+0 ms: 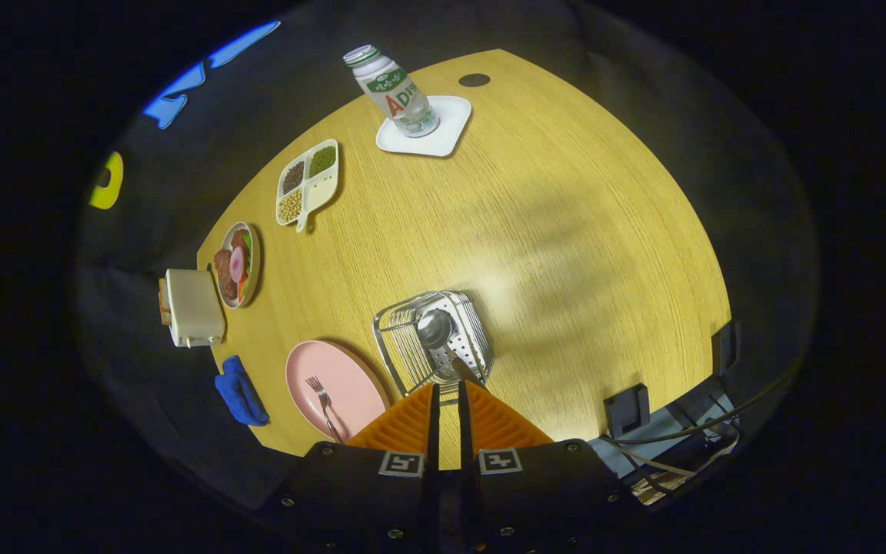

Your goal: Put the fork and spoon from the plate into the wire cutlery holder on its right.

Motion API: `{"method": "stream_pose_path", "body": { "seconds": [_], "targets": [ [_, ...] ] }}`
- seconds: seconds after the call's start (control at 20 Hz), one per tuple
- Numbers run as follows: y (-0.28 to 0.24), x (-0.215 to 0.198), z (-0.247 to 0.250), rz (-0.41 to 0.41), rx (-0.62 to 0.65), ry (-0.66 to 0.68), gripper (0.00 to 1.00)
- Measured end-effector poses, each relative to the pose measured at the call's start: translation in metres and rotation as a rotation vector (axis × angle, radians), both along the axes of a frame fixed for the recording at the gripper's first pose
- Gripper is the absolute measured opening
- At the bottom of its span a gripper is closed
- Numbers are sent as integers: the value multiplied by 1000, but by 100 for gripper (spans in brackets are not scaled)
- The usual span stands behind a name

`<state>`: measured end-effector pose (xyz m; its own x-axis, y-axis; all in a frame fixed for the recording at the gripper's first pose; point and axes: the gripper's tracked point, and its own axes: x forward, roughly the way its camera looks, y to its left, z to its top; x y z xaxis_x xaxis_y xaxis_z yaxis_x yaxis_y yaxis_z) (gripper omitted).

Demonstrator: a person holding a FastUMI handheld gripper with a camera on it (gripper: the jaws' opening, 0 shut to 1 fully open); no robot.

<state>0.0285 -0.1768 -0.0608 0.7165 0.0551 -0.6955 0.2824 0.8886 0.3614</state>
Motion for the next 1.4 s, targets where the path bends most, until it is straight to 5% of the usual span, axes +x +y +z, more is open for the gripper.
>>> {"method": "stream_pose_path", "body": {
  "seconds": [0.85, 1.4],
  "targets": [
    [122, -26, 2, 182, -115, -123, 12],
    [215, 19, -64, 339, -218, -137, 12]
  ]
}}
